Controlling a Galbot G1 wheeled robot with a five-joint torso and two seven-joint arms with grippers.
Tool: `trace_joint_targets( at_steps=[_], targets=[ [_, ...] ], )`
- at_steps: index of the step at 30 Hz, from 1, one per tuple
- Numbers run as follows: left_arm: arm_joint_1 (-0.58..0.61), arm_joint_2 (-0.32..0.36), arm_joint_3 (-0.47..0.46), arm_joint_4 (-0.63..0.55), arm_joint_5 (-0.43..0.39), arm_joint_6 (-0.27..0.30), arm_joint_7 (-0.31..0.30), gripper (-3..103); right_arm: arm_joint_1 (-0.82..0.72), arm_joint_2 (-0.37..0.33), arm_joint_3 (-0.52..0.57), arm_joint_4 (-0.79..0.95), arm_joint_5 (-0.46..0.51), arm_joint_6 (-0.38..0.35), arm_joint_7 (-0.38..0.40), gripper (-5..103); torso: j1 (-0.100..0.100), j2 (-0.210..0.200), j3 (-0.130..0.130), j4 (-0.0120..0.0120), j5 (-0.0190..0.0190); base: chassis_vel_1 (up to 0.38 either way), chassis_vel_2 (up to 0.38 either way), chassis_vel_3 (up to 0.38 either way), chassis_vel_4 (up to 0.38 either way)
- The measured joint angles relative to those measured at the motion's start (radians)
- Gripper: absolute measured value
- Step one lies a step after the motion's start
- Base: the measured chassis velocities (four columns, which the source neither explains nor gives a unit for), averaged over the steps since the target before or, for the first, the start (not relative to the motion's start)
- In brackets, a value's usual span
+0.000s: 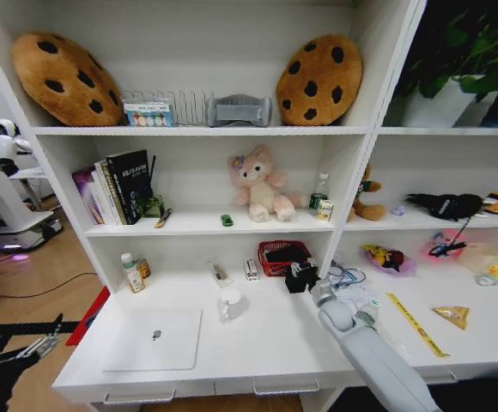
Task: Organize the objects on the table.
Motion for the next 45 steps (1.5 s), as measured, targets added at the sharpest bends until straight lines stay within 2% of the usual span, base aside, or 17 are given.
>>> trace_joint_targets(
  at_steps=[1,2,4,7,9,14,17,21,22,24,26,29,32,42,45],
  targets=[
    [0.000,0.000,0.000,0.000,0.000,0.000,0.000,100,-0.029,-0.008,0.011,0.043,0.009,-0.015,0.007,75,0.000,0.000,0.000,0.0000,0.0000,0.000,0.000,0.000,0.000],
    [0.000,0.000,0.000,0.000,0.000,0.000,0.000,100,-0.029,-0.008,0.011,0.043,0.009,-0.015,0.007,75,0.000,0.000,0.000,0.0000,0.0000,0.000,0.000,0.000,0.000],
    [0.000,0.000,0.000,0.000,0.000,0.000,0.000,100,-0.138,-0.024,0.054,0.183,0.036,-0.058,0.022,86,0.000,0.000,0.000,0.0000,0.0000,0.000,0.000,0.000,0.000],
    [0.000,0.000,0.000,0.000,0.000,0.000,0.000,100,-0.177,-0.025,0.071,0.223,0.040,-0.064,0.025,91,0.000,0.000,0.000,0.0000,0.0001,0.000,0.000,0.000,0.000],
    [0.000,0.000,0.000,0.000,0.000,0.000,0.000,100,-0.306,-0.017,0.149,0.316,0.032,-0.071,0.031,99,0.000,0.000,0.000,0.0000,0.0001,0.000,0.000,0.000,0.000],
    [0.000,0.000,0.000,0.000,0.000,0.000,0.000,100,-0.430,0.000,0.247,0.383,-0.013,-0.064,0.032,100,0.000,0.000,0.000,-0.0003,0.0001,0.000,0.000,0.000,0.000],
    [0.000,0.000,0.000,0.000,0.000,0.000,0.000,100,-0.534,0.040,0.356,0.444,-0.070,-0.066,0.068,100,0.000,0.000,0.000,-0.0001,0.0001,0.000,0.000,0.000,0.000],
    [0.000,0.000,0.000,0.000,0.000,0.000,0.000,100,-0.615,0.072,0.425,0.516,-0.034,-0.106,0.087,100,0.000,0.000,0.000,0.0000,0.0000,0.000,0.000,0.000,0.000],
    [0.000,0.000,0.000,0.000,0.000,0.000,0.000,100,-0.666,0.099,0.459,0.553,-0.005,-0.119,0.089,100,0.000,0.000,0.000,-0.0001,-0.0001,0.000,0.000,0.000,0.000],
    [0.000,0.000,0.000,0.000,0.000,0.000,0.000,100,-0.684,0.113,0.471,0.563,0.009,-0.122,0.091,100,0.000,0.000,0.000,-0.0001,0.0001,0.000,0.000,0.000,0.000],
    [0.000,0.000,0.000,0.000,0.000,0.000,0.000,100,-0.715,0.165,0.502,0.571,0.041,-0.125,0.101,100,0.000,0.000,0.000,-0.0002,0.0001,0.000,0.000,0.000,0.000],
    [0.000,0.000,0.000,0.000,0.000,0.000,0.000,100,-0.723,0.201,0.529,0.555,0.048,-0.120,0.110,100,0.000,0.000,0.000,-0.0002,0.0001,0.000,0.000,0.000,0.000],
    [0.000,0.000,0.000,0.000,0.000,0.000,0.000,100,-0.720,0.216,0.558,0.525,0.055,-0.110,0.115,100,0.000,0.000,0.000,-0.0001,0.0002,0.000,0.000,0.000,0.000],
    [0.000,0.000,0.000,0.000,0.000,0.000,0.000,100,-0.688,0.195,0.590,0.473,0.077,-0.101,0.116,100,0.000,0.000,0.000,-0.0001,0.0002,0.000,0.000,0.000,0.000],
    [0.000,0.000,0.000,0.000,0.000,0.000,0.000,100,-0.657,0.164,0.595,0.430,0.088,-0.101,0.118,100,0.000,0.000,0.000,0.0000,0.0001,0.000,0.000,0.000,0.000]
  ],
)
